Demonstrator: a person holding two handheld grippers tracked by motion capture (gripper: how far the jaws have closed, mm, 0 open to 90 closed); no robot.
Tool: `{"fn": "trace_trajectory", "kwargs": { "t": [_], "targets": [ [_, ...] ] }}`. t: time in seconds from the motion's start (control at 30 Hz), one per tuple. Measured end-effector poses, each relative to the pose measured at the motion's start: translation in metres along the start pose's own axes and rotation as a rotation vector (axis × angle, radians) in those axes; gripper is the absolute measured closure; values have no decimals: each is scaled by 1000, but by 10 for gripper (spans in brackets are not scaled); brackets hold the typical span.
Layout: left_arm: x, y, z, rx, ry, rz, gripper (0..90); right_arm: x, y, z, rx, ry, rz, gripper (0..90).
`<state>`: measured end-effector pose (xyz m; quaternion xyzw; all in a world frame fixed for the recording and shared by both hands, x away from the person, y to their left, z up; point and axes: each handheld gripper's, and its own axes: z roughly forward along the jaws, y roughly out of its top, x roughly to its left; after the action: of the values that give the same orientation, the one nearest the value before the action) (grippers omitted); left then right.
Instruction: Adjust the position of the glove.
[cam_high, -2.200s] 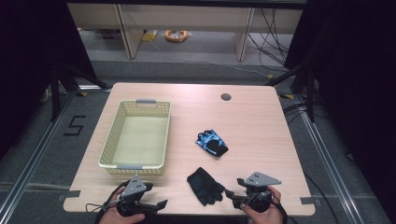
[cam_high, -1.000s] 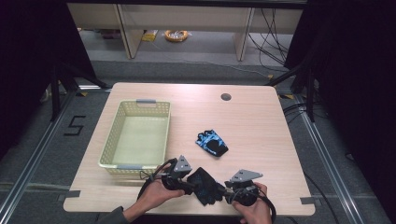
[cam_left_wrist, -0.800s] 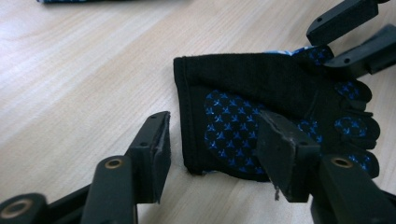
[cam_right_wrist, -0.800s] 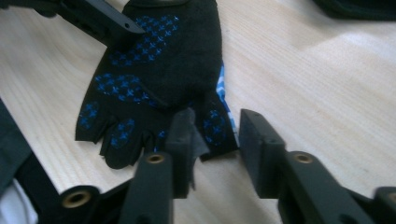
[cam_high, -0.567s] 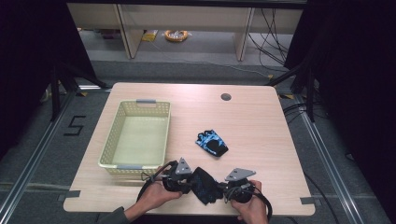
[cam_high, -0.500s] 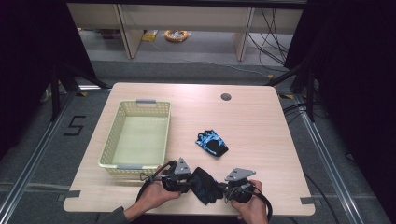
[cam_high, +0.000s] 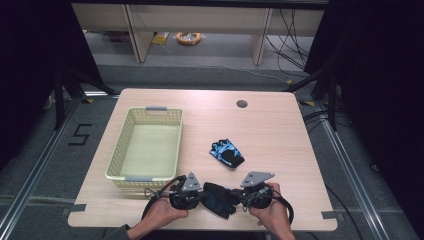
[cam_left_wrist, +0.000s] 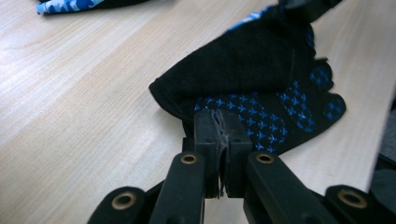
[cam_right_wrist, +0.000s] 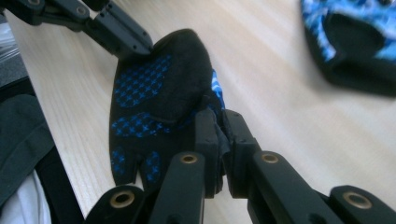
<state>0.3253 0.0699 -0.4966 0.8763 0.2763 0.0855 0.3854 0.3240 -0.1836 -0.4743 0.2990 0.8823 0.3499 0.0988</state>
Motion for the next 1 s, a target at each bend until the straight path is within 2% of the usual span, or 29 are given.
{"fn": "trace_trajectory", "kwargs": {
  "t": [0.03,0.07,0.13,0.17,0.2,0.23,0.27,0.3,0.33,0.37,0.4,0.43,0.47,0.53,0.57,0.6,0.63,0.67,0.73,0.77,0.8,0.83,0.87,0.9,0.93,1.0],
  "targets": [
    [1,1,-4,-10,-8,-16,867,-3,7,-3,-1,15,-11,860],
    [2,1,-5,-14,3,-3,867,-4,10,-3,-19,18,-24,860],
    [2,1,-6,-13,-4,-8,867,-7,13,-3,-8,21,-36,860],
    [3,1,-6,-18,-5,-30,866,-13,21,1,-7,36,-44,859],
    [4,1,-5,-11,-5,-22,865,-14,24,4,-1,35,-32,859],
    [5,0,-3,-14,2,-40,865,-18,27,7,1,37,-49,858],
    [6,0,-3,-8,-3,-41,865,-20,30,11,20,43,-41,858],
    [8,-1,-2,-6,0,-38,865,-23,32,15,36,38,-60,858],
    [8,-2,0,-6,-7,-61,864,-26,34,19,42,37,-77,857],
    [8,-3,1,-4,-15,-64,864,-27,36,23,67,54,-70,855],
    [10,-3,2,4,-13,-44,863,-29,37,28,66,51,-75,853],
    [10,-4,3,7,-1,-52,861,-30,38,31,69,48,-86,851],
    [11,-5,4,19,-5,-38,861,-32,39,35,83,52,-88,848],
    [9,-6,7,7,-10,-70,859,-34,40,42,96,50,-92,836],
    [9,-5,6,18,-11,-35,858,-34,40,45,111,34,-89,829],
    [9,-6,7,17,-2,-42,856,-37,40,47,123,40,-124,822],
    [8,-6,7,14,-9,-56,854,-35,38,50,126,29,-102,814],
    [9,-6,7,17,-4,-39,851,-35,37,51,140,20,-83,804],
    [9,-6,7,17,-5,-45,841,-37,35,52,154,17,-93,776],
    [8,-6,6,14,-8,-54,831,-38,35,54,147,14,-116,759],
    [8,-6,6,15,-7,-59,813,-37,35,54,149,-1,-105,726],
    [8,-7,6,16,-4,-58,800,-34,35,54,158,-8,-64,699],
    [8,-7,5,15,-14,-55,784,-34,35,53,162,-6,-50,673],
    [7,-7,5,6,-15,-84,757,-36,34,52,155,0,-54,636],
    [8,-7,4,8,-5,-73,728,-37,34,51,147,-5,-47,603],
    [9,-6,3,3,-16,-77,672,-37,34,49,144,-8,-31,595]
  ]
}}
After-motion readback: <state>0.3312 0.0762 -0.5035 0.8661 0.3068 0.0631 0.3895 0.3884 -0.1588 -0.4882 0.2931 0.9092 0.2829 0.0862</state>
